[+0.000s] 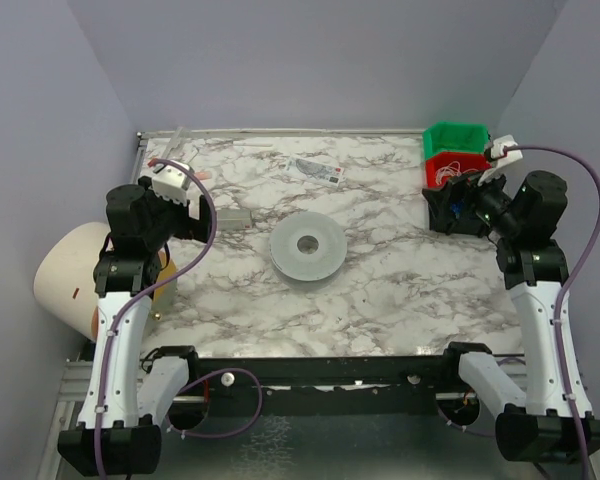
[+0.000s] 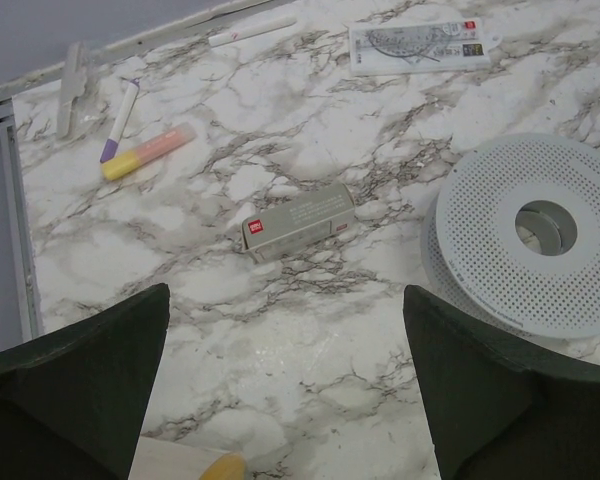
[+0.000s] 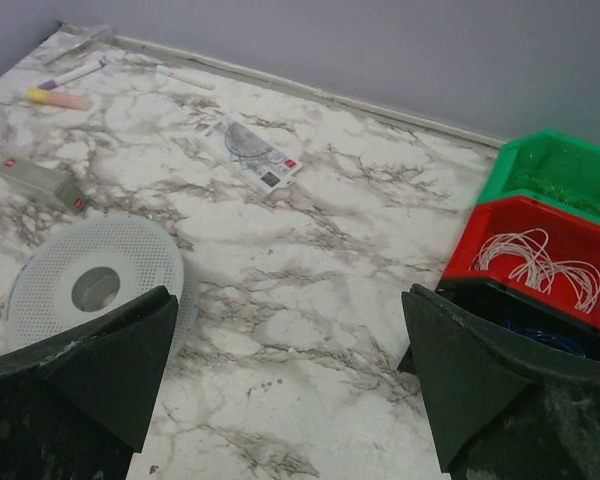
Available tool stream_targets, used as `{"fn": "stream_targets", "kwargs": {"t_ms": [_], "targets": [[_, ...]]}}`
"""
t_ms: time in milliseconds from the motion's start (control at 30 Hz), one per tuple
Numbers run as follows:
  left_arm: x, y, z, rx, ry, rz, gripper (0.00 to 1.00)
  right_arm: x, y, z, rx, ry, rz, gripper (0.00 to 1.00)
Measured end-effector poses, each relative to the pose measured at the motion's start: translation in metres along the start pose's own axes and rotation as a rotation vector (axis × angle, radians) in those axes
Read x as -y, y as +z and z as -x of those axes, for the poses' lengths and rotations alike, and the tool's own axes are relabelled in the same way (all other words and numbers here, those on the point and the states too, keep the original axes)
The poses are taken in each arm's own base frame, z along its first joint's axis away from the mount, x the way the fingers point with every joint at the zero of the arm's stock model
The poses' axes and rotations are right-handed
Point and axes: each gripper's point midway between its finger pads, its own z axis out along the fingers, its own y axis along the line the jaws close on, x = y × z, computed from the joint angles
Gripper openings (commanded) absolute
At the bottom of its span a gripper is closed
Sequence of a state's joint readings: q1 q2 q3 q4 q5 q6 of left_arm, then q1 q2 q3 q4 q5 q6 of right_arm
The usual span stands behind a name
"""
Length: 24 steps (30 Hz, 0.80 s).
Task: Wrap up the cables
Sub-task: Pick up the cable from the storage box.
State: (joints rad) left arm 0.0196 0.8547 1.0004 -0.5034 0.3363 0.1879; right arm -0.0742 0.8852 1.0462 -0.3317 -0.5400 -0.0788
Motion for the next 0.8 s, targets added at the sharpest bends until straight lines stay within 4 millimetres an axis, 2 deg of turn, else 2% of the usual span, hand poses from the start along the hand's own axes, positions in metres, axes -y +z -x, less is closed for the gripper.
{"fn": "stream_targets", "kwargs": {"t_ms": [167,233,300,433,567,800], "targets": [[-0.002,-0.001,-0.007,-0.009,0.017,0.002,0.99,0.028,0.013,0.002,-0.049,0.028,-0.106,1.0],[-0.002,-0.005,-0.006,-0.002,0.036,0.007,0.99,0.044,0.024,0.007,-0.081,0.042,-0.15,1.0],[-0.001,-0.009,-0.005,0.011,0.049,0.01,0.99,0.057,0.035,0.004,-0.12,0.057,-0.184,1.0],[0.004,-0.011,-0.016,0.004,0.06,-0.004,0.99,0.078,0.052,-0.036,-0.25,0.107,-0.246,1.0],[0.007,-0.006,-0.028,-0.026,0.049,-0.033,0.99,0.101,0.059,-0.076,-0.376,0.137,-0.34,0.99],[0.011,-0.002,-0.033,-0.04,0.052,-0.064,0.99,0.135,0.061,-0.125,-0.526,0.138,-0.502,0.96]]}}
